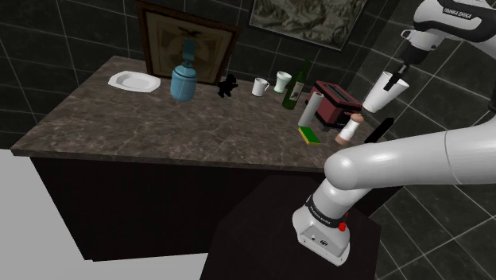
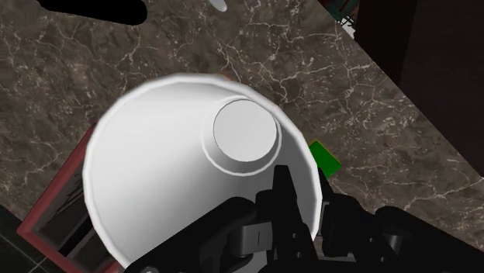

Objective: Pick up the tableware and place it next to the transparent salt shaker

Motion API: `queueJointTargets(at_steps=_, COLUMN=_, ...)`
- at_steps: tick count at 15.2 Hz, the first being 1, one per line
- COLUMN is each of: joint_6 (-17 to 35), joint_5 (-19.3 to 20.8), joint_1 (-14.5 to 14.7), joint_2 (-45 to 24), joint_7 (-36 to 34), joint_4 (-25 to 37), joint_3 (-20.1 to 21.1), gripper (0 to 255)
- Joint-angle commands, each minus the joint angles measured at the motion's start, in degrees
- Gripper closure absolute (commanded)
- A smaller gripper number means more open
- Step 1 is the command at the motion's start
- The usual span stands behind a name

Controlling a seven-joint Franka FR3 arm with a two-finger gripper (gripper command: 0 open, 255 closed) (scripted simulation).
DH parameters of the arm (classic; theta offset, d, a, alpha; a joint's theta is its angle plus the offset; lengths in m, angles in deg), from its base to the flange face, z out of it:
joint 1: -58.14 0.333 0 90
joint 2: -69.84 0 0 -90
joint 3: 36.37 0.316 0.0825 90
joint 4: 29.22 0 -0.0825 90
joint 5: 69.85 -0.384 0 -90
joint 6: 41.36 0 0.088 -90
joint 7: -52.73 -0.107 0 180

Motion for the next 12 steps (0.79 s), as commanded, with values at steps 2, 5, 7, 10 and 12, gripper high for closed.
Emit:
queueJointTargets(at_steps=2, joint_6=2.0, joint_5=0.8, joint_1=-0.3, joint_2=0.5, joint_7=0.2, joint_4=-2.2, joint_3=-1.0, gripper=255)
queueJointTargets(at_steps=5, joint_6=4.0, joint_5=1.4, joint_1=-0.6, joint_2=1.1, joint_7=-0.2, joint_4=-4.7, joint_3=-1.6, gripper=255)
queueJointTargets(at_steps=7, joint_6=5.3, joint_5=1.9, joint_1=-0.9, joint_2=1.5, joint_7=-0.5, joint_4=-6.4, joint_3=-2.0, gripper=255)
queueJointTargets(at_steps=10, joint_6=7.3, joint_5=2.6, joint_1=-1.2, joint_2=2.0, joint_7=-0.9, joint_4=-8.8, joint_3=-2.7, gripper=255)
queueJointTargets(at_steps=12, joint_6=8.7, joint_5=3.1, joint_1=-1.4, joint_2=2.2, joint_7=-1.1, joint_4=-10.4, joint_3=-3.2, gripper=255)
